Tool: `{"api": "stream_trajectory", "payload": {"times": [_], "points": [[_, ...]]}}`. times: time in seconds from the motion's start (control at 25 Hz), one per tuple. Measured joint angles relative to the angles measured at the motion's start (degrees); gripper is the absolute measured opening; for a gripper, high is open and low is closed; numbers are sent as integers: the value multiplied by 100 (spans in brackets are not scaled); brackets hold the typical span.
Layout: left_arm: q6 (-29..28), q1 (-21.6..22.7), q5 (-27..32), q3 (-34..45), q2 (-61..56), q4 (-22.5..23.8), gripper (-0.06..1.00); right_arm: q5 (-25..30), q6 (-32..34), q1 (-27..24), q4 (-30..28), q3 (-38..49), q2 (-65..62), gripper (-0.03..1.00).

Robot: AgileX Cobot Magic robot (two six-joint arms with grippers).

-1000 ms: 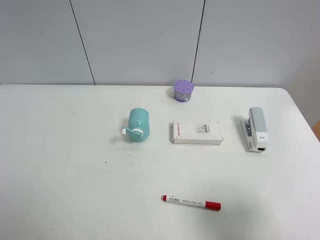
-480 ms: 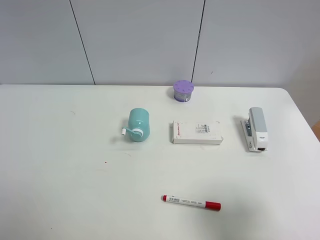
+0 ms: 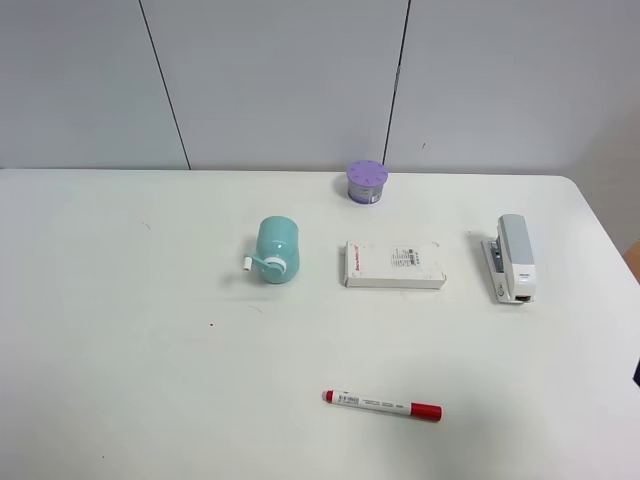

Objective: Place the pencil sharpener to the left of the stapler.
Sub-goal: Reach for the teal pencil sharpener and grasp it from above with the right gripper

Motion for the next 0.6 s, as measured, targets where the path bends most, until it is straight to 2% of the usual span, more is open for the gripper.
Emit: {"api": "stream_trajectory", "payload": {"times": [0.12,0.24,0.36,0.48,0.6], "points": [[0,0,0,0,0,0,99,384,232,0,256,-378,848,89],[0,0,0,0,0,0,99,506,795,0,471,-1002,2046,89],[0,0,0,0,0,0,99,501,1301,0,522,-1891,3361,89],[0,0,0,0,0,0,99,560,1497,7,522,-2887,4749,89],[0,0,5,0,0,0,99,627,1790,348,443,-3929,6054,89]]}}
